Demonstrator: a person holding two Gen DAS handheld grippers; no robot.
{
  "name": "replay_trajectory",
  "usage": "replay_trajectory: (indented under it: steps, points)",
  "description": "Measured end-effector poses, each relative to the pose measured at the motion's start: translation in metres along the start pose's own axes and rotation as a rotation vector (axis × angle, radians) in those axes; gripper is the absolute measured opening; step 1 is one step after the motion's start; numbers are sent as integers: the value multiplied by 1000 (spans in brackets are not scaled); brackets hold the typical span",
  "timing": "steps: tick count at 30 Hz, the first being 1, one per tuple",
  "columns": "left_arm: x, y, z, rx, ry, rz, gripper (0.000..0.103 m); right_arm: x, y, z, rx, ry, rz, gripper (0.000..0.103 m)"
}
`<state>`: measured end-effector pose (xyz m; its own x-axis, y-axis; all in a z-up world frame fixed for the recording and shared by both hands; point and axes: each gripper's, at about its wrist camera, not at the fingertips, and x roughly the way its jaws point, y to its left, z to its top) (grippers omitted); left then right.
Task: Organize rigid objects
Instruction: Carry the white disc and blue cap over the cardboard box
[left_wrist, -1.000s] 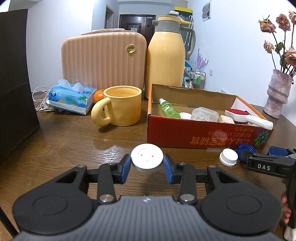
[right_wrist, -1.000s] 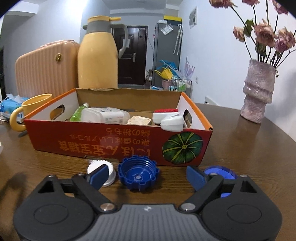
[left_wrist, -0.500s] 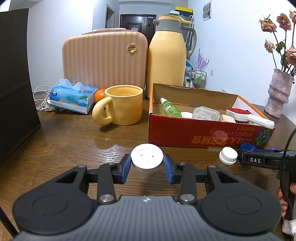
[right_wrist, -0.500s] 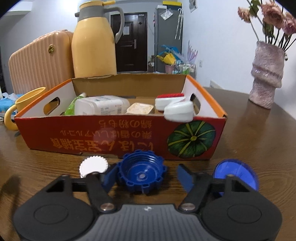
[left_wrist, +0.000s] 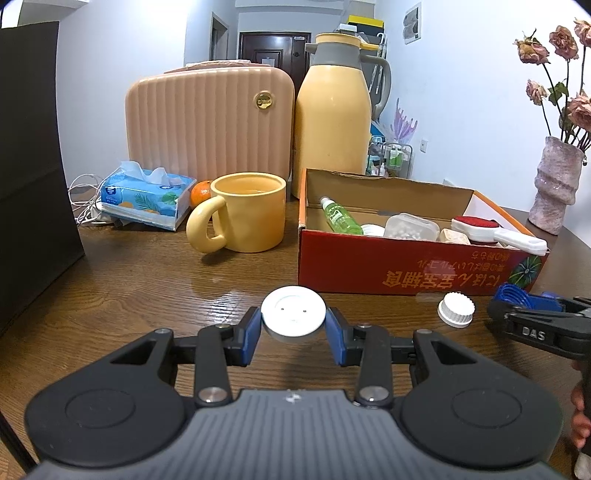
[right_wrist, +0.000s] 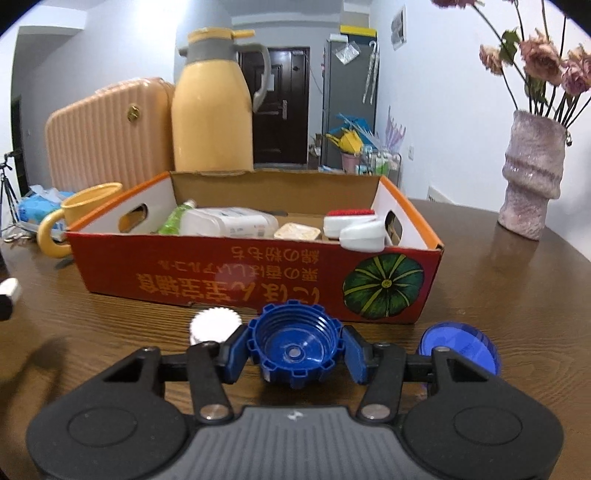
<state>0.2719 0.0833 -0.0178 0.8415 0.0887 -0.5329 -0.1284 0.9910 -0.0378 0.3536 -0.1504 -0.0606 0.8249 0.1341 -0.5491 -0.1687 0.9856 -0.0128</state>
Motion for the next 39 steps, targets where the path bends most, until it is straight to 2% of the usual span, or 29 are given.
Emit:
replay_trajectory:
  steps: [17,29,39]
  points:
    - [-15,-17,1,10,-14,-28,39,-75,14,-12,-43,-154,74,53]
    - [-19,-43,18,24,-47,-41,39,-91,11,5,-46,-228,90,53]
    - [-7,-55,38,2,-68,-43,39,-85,2,24,-35,-266,82,53]
